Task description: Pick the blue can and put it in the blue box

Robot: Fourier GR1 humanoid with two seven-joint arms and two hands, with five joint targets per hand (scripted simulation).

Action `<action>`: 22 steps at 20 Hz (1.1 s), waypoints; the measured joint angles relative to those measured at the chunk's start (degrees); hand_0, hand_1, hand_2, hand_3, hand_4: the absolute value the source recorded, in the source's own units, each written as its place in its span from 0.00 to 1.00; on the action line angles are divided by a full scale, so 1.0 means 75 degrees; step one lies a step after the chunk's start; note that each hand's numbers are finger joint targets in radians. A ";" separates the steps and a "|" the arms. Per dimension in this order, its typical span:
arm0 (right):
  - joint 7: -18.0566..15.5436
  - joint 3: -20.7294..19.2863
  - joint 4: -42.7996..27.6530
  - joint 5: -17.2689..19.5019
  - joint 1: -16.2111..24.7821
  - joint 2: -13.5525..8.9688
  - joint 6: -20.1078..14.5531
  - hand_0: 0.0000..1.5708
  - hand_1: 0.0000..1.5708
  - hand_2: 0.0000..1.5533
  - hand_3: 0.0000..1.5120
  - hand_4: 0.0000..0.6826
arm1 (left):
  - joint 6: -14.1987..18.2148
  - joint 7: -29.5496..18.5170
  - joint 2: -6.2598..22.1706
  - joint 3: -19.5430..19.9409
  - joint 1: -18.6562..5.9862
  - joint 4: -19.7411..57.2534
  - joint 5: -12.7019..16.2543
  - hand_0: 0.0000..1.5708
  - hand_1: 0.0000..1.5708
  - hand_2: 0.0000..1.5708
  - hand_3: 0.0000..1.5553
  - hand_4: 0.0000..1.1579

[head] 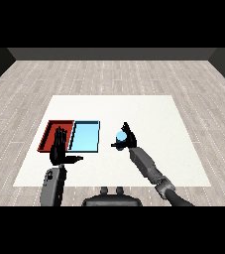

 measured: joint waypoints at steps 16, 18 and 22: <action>0.0618 0.0502 -0.0033 0.0265 -0.0219 -0.0054 -0.1463 0.98 0.98 0.95 0.94 0.97 | 0.0004 0.0274 -0.0028 -0.0094 0.0226 -0.0556 0.0066 0.00 0.00 0.00 0.00 0.00; 0.0626 0.0451 -0.0179 0.0425 -0.0213 -0.0035 -0.1528 0.96 0.96 0.94 0.93 0.96 | -0.0034 0.0367 -0.0024 -0.0127 0.0193 -0.0533 0.0089 0.00 0.00 0.00 0.00 0.00; 0.0736 0.0360 -0.0689 0.0757 -0.0182 -0.0077 -0.1656 0.95 0.95 0.94 0.93 0.96 | 0.0091 0.0237 -0.0167 -0.0462 0.0319 -0.0434 -0.0256 0.00 0.00 0.00 0.00 0.00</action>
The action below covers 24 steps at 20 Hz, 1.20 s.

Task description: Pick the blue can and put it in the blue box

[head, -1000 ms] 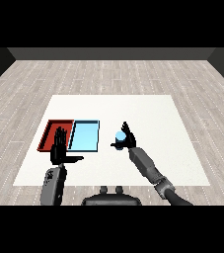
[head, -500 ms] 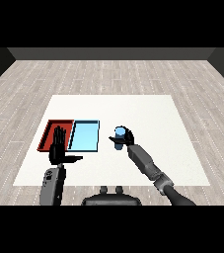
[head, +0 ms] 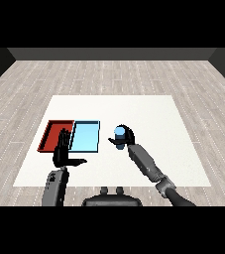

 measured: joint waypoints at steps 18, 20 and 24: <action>0.0549 -0.0282 -0.2688 0.1201 0.0509 -0.0287 0.0217 0.91 0.91 0.93 0.94 0.97 | 0.0537 0.0684 -0.0160 -0.1141 -0.1161 0.1371 -0.0208 0.00 0.00 0.00 0.00 0.00; 0.0629 -0.0247 -0.3136 0.1398 0.0891 -0.0263 0.0246 0.91 0.91 0.93 0.94 0.96 | 0.0645 0.0715 -0.0170 -0.1265 -0.1241 0.1451 -0.0200 0.00 0.00 0.00 0.00 0.00; 0.0985 -0.0299 -0.3980 0.1693 0.1268 -0.0304 0.0333 0.91 0.91 0.92 0.93 0.96 | 0.0779 0.0783 -0.0179 -0.1402 -0.1526 0.1605 -0.0068 0.00 0.00 0.00 0.00 0.00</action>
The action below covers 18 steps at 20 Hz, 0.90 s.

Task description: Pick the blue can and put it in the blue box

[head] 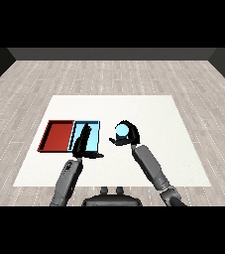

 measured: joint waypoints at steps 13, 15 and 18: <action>0.0064 -0.0281 -0.0105 0.0472 0.0038 0.0348 0.0346 0.90 0.90 0.93 0.93 0.97 | 0.0998 -0.0251 -0.0006 -0.1026 -0.1022 0.1510 0.0420 0.00 0.00 0.00 0.00 0.00; 0.0028 -0.0292 0.0027 0.0469 -0.0113 0.0360 0.0388 0.89 0.89 0.93 0.93 0.98 | 0.1108 -0.0244 -0.0006 -0.1172 -0.0982 0.1533 0.0448 0.00 0.00 0.00 0.00 0.00; -0.0013 -0.0109 0.0120 0.0359 -0.0296 0.0371 0.0298 0.89 0.89 0.93 0.93 0.99 | 0.1264 -0.0242 -0.0006 -0.1356 -0.1127 0.1810 0.0555 0.00 0.00 0.00 0.00 0.00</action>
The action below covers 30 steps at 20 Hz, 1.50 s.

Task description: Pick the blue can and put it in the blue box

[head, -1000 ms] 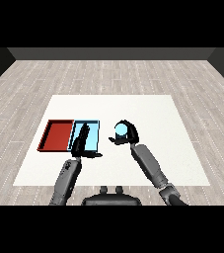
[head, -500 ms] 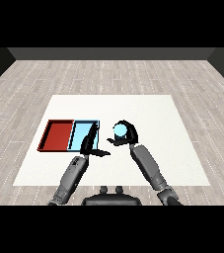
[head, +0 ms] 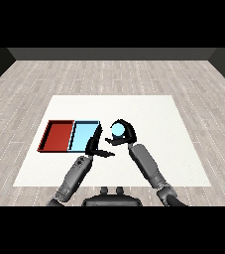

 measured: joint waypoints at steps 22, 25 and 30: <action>0.0515 0.0950 -0.1030 0.0064 0.0316 0.0007 -0.0259 0.90 0.90 0.93 0.92 0.92 | 0.0794 -0.0469 -0.0001 -0.1198 -0.1004 0.1181 0.1195 0.00 0.00 0.00 0.00 0.00; 0.0531 0.1175 -0.0924 0.0033 0.0127 0.0008 -0.0517 0.89 0.89 0.93 0.92 0.91 | 0.0679 -0.0516 0.0000 -0.1181 -0.1054 0.1249 0.1274 0.00 0.00 0.00 0.00 0.00; 0.0601 0.1578 -0.0924 -0.0059 -0.0061 -0.0011 -0.0772 0.89 0.89 0.93 0.92 0.89 | 0.1182 -0.0523 0.0072 -0.1360 -0.1114 0.1237 0.0773 0.08 0.08 0.29 0.00 0.52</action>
